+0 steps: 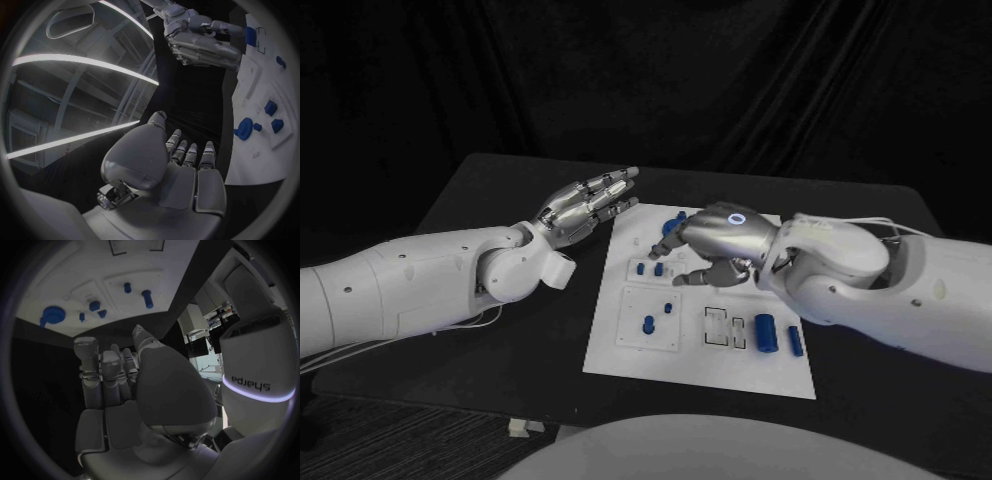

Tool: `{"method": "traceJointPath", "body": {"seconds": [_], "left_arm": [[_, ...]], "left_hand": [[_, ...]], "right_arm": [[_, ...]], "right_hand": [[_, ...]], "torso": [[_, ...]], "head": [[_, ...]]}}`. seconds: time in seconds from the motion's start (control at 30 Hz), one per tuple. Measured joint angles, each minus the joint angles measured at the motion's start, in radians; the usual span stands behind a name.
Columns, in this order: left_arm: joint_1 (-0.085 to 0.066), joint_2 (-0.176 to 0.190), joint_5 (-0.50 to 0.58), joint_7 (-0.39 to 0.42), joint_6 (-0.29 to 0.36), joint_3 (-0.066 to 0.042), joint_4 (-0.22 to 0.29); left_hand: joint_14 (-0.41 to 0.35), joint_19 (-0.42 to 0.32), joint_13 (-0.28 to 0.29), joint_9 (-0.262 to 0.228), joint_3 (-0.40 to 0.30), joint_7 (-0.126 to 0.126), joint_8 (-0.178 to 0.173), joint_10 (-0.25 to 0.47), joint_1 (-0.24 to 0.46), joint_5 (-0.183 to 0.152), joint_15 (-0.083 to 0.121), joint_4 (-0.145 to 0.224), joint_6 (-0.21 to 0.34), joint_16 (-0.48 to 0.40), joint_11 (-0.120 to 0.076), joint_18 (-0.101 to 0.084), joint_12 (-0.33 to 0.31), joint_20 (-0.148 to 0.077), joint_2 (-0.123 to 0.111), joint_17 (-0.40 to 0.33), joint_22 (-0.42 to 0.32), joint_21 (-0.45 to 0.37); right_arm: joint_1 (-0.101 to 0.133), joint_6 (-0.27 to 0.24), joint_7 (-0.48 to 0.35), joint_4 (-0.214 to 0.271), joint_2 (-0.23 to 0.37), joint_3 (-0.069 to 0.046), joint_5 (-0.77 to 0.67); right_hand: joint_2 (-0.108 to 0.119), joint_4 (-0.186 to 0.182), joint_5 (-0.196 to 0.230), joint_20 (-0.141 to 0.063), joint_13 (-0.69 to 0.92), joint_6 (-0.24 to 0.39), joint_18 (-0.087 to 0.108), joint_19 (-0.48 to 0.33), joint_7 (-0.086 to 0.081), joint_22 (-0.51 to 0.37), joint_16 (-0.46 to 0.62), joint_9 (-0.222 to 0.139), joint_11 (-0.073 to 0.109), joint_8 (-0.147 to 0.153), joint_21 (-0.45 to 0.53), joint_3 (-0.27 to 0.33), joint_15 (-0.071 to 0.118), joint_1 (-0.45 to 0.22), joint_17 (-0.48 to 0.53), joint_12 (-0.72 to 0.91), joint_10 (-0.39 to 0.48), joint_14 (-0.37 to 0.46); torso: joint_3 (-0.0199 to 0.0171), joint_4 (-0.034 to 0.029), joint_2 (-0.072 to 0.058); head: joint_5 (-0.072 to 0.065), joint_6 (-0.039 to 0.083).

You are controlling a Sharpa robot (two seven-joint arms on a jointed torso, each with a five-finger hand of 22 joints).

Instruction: Assemble the parts on the task board

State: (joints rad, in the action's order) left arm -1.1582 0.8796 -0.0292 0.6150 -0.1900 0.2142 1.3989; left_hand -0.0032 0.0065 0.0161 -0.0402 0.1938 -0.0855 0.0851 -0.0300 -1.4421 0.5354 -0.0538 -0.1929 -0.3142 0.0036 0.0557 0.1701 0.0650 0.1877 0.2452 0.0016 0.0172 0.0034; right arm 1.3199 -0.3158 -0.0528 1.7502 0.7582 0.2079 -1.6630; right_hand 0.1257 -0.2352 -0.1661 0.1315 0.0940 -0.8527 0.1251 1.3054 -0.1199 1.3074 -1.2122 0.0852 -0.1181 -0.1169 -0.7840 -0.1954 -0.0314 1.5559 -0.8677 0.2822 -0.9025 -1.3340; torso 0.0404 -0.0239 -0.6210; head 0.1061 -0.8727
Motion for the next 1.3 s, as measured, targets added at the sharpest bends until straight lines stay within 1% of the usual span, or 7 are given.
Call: {"method": "traceJointPath", "body": {"seconds": [0.13, 0.27, 0.37, 0.53, 0.73, 0.87, 1.3], "left_arm": [[0.0, 0.001, 0.0, 0.0, 0.001, 0.0, -0.002], [0.0, 0.0, 0.0, 0.0, 0.003, 0.0, -0.005], [0.001, -0.002, 0.0, 0.0, 0.003, 0.0, -0.007], [0.003, -0.003, 0.0, 0.0, 0.003, 0.0, -0.009], [0.006, -0.004, 0.0, 0.0, 0.003, 0.0, -0.013], [0.009, -0.007, 0.0, -0.001, 0.003, 0.0, -0.015], [0.015, -0.011, 0.0, -0.004, 0.003, 0.0, -0.022]], "left_hand": [[0.004, 0.0, 0.0, 0.0, -0.004, 0.0, 0.0, 0.0, 0.0, 0.005, -0.004, 0.004, 0.0, 0.0, 0.0, 0.0, 0.0, 0.0, 0.0, 0.0, 0.0, 0.0], [0.004, 0.0, 0.0, 0.0, -0.008, 0.0, 0.0, 0.0, -0.005, 0.012, -0.004, 0.011, 0.0, 0.0, 0.0, 0.0, 0.0, 0.0, 0.005, 0.0, 0.0, 0.0], [0.004, 0.0, 0.0, 0.0, -0.007, 0.0, 0.0, 0.0, -0.005, 0.012, -0.004, 0.013, 0.0, 0.0, 0.0, 0.0, 0.0, 0.0, 0.005, 0.0, 0.0, 0.0], [0.004, 0.0, 0.0, -0.001, -0.007, 0.0, 0.0, 0.0, -0.005, 0.012, -0.004, 0.012, 0.0, 0.0, 0.0, 0.0, 0.0, 0.0, 0.005, -0.001, 0.0, 0.0], [0.004, 0.0, 0.0, -0.002, -0.007, 0.0, 0.004, 0.0, -0.005, 0.012, -0.004, 0.012, 0.0, 0.0, 0.0, 0.0, 0.0, 0.0, 0.005, -0.001, 0.001, 0.0], [0.004, -0.004, 0.0, -0.002, -0.007, 0.0, 0.004, 0.0, -0.005, 0.012, -0.004, 0.012, 0.0, 0.0, 0.0, 0.0, 0.0, 0.003, 0.005, -0.001, 0.001, 0.0], [0.004, 0.0, 0.0, -0.002, -0.007, 0.003, 0.004, 0.0, -0.005, 0.012, -0.004, 0.012, -0.004, 0.0, 0.0, 0.0, 0.0, 0.007, 0.005, 0.0, 0.001, 0.0]], "right_arm": [[0.056, -0.02, 0.018, 0.026, 0.066, -0.002, 0.133], [0.079, 0.003, 0.075, 0.03, 0.133, -0.002, 0.243], [0.08, 0.06, 0.135, 0.024, 0.166, -0.001, 0.295], [0.05, 0.195, 0.261, 0.005, 0.204, -0.001, 0.351], [0.008, 0.327, 0.39, -0.016, 0.219, 0.001, 0.377], [-0.01, 0.368, 0.443, -0.02, 0.223, 0.001, 0.38], [-0.026, 0.401, 0.52, -0.002, 0.246, 0.0, 0.372]], "right_hand": [[-0.035, 0.033, -0.063, -0.004, 0.018, -0.111, 0.0, 0.004, -0.037, 0.0, -0.001, 0.019, 0.019, -0.046, -0.001, -0.049, 0.011, 0.035, 0.015, 0.074, -0.091, -0.001], [-0.033, 0.064, -0.097, -0.064, 0.114, -0.228, -0.009, 0.087, 0.02, 0.0, -0.105, 0.058, 0.083, -0.118, -0.203, -0.039, 0.076, 0.023, -0.159, 0.326, -0.198, -0.098], [-0.047, 0.066, -0.083, -0.076, 0.146, -0.211, -0.017, 0.095, 0.031, 0.0, -0.13, 0.093, 0.09, -0.15, -0.244, -0.024, 0.09, -0.041, -0.203, 0.693, -0.258, -0.111], [-0.062, -0.029, -0.032, -0.084, 0.475, -0.192, -0.04, 0.133, 0.044, 0.0, -0.292, 0.125, 0.075, -0.177, -0.354, 0.046, 0.092, -0.222, -0.424, 1.107, -0.499, -0.133], [-0.114, -0.049, -0.035, -0.107, 0.488, -0.203, -0.056, 0.159, 0.072, 0.0, -0.343, 0.175, 0.132, -0.209, -0.524, 0.122, 0.118, -0.491, -0.44, 1.259, -0.566, -0.133], [-0.126, -0.058, -0.018, -0.11, 1.181, -0.222, -0.072, 0.162, 0.08, 0.0, -0.35, 0.212, 0.141, -0.224, -0.582, 0.156, 0.124, -0.633, -0.44, 1.295, -0.568, -0.129], [-0.135, -0.057, -0.015, -0.123, 1.214, -0.287, -0.071, 0.16, 0.105, 0.0, -0.34, 0.351, 0.157, -0.305, -0.598, 0.187, 0.135, -0.715, -0.44, 1.295, -0.566, -0.133]], "torso": [[0.0, -0.0001, 0.0], [0.0, 0.0, 0.0], [0.0, 0.0, 0.0], [0.0001, 0.0005, 0.001], [0.0023, 0.0016, 0.003], [0.0033, 0.0021, 0.003], [0.0036, 0.0024, 0.004]], "head": [[-0.007, 0.0], [-0.013, 0.0], [-0.017, 0.0], [-0.018, 0.0], [-0.02, 0.0], [-0.027, 0.0], [-0.046, 0.0]]}}
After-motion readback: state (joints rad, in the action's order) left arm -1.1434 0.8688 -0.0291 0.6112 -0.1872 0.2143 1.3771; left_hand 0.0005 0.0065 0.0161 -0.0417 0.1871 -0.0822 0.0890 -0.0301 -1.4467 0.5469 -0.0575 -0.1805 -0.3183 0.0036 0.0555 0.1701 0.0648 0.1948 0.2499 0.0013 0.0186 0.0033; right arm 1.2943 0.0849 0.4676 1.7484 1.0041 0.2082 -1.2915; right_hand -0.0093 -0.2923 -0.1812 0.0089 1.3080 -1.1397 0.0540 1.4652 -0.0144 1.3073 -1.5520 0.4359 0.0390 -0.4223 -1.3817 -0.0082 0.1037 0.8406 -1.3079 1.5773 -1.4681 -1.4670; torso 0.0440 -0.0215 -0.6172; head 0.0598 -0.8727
